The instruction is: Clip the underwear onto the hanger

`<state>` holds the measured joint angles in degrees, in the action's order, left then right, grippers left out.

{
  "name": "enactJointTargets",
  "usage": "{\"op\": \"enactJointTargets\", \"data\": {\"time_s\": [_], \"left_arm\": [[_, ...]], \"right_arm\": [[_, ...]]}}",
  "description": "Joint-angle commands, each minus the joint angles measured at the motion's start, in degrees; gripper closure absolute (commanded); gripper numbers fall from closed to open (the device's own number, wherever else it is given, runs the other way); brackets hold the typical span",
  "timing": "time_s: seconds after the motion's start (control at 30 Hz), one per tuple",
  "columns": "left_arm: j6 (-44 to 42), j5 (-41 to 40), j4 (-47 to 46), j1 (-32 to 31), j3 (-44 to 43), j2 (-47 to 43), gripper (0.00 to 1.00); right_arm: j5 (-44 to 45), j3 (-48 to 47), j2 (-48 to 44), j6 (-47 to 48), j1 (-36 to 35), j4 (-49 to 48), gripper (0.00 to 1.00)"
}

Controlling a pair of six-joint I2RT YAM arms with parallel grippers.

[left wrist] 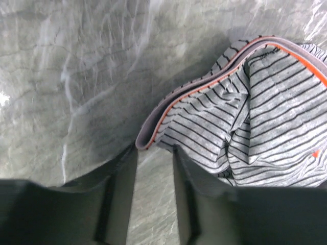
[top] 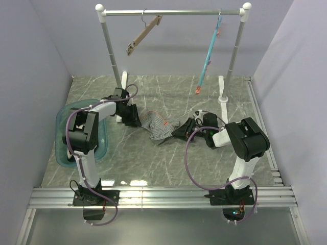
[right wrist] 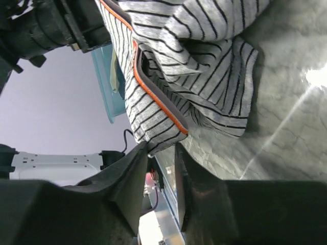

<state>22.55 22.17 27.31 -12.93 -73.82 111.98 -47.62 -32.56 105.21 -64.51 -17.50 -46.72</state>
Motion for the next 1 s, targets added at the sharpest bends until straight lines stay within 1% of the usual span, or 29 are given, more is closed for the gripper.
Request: {"op": "enactJointTargets", "data": {"time_s": [0.0, 0.03, 0.2, 0.23, 0.27, 0.3, 0.33, 0.43, 0.47, 0.5, 0.53, 0.57, 0.63, 0.67, 0.73, 0.77, 0.83, 0.87, 0.97], "left_arm": [[1.0, 2.0, -2.4, 0.4, -0.4, 1.2, 0.64], [1.0, 2.1, -2.6, 0.4, -0.6, 1.6, 0.66], [0.5, 2.3, -2.8, 0.5, -1.6, 2.2, 0.83], [0.4, 2.3, -2.8, 0.6, -1.7, 1.9, 0.9], [0.0, 2.6, -2.8, 0.8, -1.8, 1.9, 0.94], [-0.3, 2.7, -2.6, 0.9, -1.9, 1.6, 0.98], [-0.7, 2.8, -2.4, 1.0, -2.4, 1.3, 1.0], [-2.9, 2.7, -0.6, 1.3, -3.7, -0.7, 1.0], [-4.5, 2.4, -0.2, 1.4, -4.0, -1.5, 1.0], [-5.6, 2.0, 0.4, 1.4, -4.0, -3.4, 1.0], [-6.6, 1.8, 0.6, 1.4, -4.0, -4.5, 1.0], [-8.5, 1.4, 1.0, 1.4, -3.9, -5.5, 1.0], [-10.1, 1.7, 1.6, 1.4, -2.9, -8.5, 1.0], [-11.7, 2.2, 2.0, 1.4, -2.5, -9.4, 1.0], [-13.0, 3.0, 3.3, 1.3, -1.7, -12.0, 1.0], [-14.6, 3.0, 3.6, 1.3, -1.4, -12.9, 1.0], [-17.2, 2.9, 4.9, 1.2, -1.0, -15.4, 1.0], [-18.1, 2.9, 5.2, 1.1, -0.8, -16.3, 1.0], [-21.6, 2.5, 5.6, 0.3, 1.3, -20.6, 1.0]], "right_arm": [[1.0, -2.3, -0.1, 0.9, -0.3, -2.5, 0.68], [1.1, -2.4, -0.1, 1.0, -0.4, -2.5, 0.7], [1.6, -3.1, -1.2, 3.2, -0.3, -0.5, 0.86], [2.0, -3.2, -2.2, 4.1, -0.2, 0.4, 0.9], [2.3, -3.5, -2.8, 5.8, 0.0, 2.1, 0.99], [2.4, -3.9, -4.0, 6.7, 0.3, 3.0, 1.0], [2.3, -4.4, -4.8, 7.5, 1.1, 4.3, 1.0], [1.3, -6.2, -10.0, 13.1, 4.2, 11.7, 1.0], [1.2, -6.6, -11.8, 17.9, 5.2, 17.0, 1.0], [1.1, -7.9, -15.1, 20.5, 6.0, 20.1, 1.0], [0.9, -8.8, -16.3, 23.3, 6.9, 23.7, 1.0], [0.9, -11.4, -17.2, 28.9, 8.6, 32.4, 1.0], [0.0, -13.0, -19.8, 33.7, 10.8, 38.8, 1.0], [-0.2, -13.8, -20.9, 38.0, 12.9, 43.5, 1.0], [-0.5, -14.3, -24.2, 42.2, 14.7, 47.9, 1.0], [-0.5, -15.2, -25.2, 46.9, 15.6, 52.7, 1.0], [-0.1, -15.8, -28.6, 51.4, 16.0, 57.1, 1.0], [-0.1, -15.8, -29.9, 55.2, 16.1, 60.2, 1.0], [1.3, -14.8, -35.4, 61.6, 16.2, 63.9, 1.0]]}}
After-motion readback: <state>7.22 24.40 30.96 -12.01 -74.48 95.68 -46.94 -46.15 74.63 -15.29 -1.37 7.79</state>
